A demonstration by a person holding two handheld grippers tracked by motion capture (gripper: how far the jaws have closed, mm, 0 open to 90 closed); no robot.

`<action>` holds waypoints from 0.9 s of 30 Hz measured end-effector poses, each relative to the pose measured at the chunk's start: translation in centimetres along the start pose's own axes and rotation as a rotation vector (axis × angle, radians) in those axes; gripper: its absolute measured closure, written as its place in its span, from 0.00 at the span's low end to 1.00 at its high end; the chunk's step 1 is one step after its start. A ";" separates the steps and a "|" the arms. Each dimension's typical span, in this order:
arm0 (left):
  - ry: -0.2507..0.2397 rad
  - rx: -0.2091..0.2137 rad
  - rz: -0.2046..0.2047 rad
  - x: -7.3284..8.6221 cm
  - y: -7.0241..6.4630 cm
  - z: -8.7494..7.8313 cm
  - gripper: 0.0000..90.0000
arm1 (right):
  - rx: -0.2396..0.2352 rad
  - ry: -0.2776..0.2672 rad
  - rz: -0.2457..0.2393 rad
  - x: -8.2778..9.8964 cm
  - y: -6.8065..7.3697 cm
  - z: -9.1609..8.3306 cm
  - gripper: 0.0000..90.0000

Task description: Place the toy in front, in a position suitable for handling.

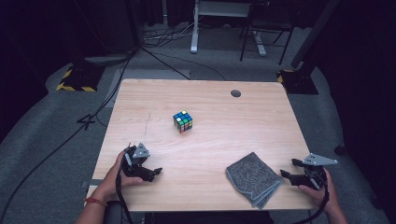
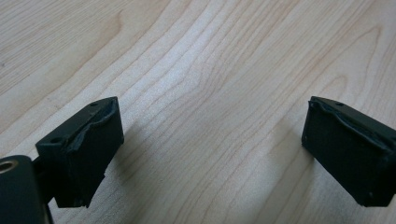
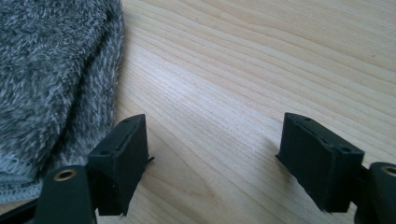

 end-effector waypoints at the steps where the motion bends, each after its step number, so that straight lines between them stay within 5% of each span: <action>1: 0.000 -0.001 0.003 0.0 0.0 0.0 0.07 | -0.001 0.000 0.000 0.0 0.0 0.0 0.26; 7: 0.003 -0.002 0.004 0.1 -0.1 -0.2 0.07 | -0.007 0.001 -0.005 0.0 0.0 0.0 0.26; 15: 0.002 -0.007 -0.005 0.2 -0.1 -0.2 0.07 | -0.041 -0.049 -0.073 -1.1 1.1 -1.4 0.30; 19: -0.001 -0.012 -0.012 0.2 -0.1 -0.2 0.07 | -0.120 -0.088 -0.178 -3.6 4.4 -3.3 0.32; 23: 0.000 -0.015 -0.018 0.2 -0.2 -0.2 0.07 | -0.166 -0.075 -0.242 -4.5 6.6 -3.1 0.33; 24: 0.000 -0.018 -0.020 0.2 -0.2 -0.2 0.07 | -0.211 -0.061 -0.286 -5.0 8.3 -2.6 0.34; 27: 0.001 -0.024 -0.023 0.2 -0.2 -0.2 0.07 | -0.244 -0.037 -0.312 -5.0 9.7 -1.8 0.35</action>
Point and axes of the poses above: each handheld gripper's, and its own axes: z roughly forward along the jaws, x roughly out of its underside, y roughly to its left, the point moved 8 cm from there along z, roughly forward along the jaws, and after that the axes turned 2 degrees about x, right-handed, at the moved point
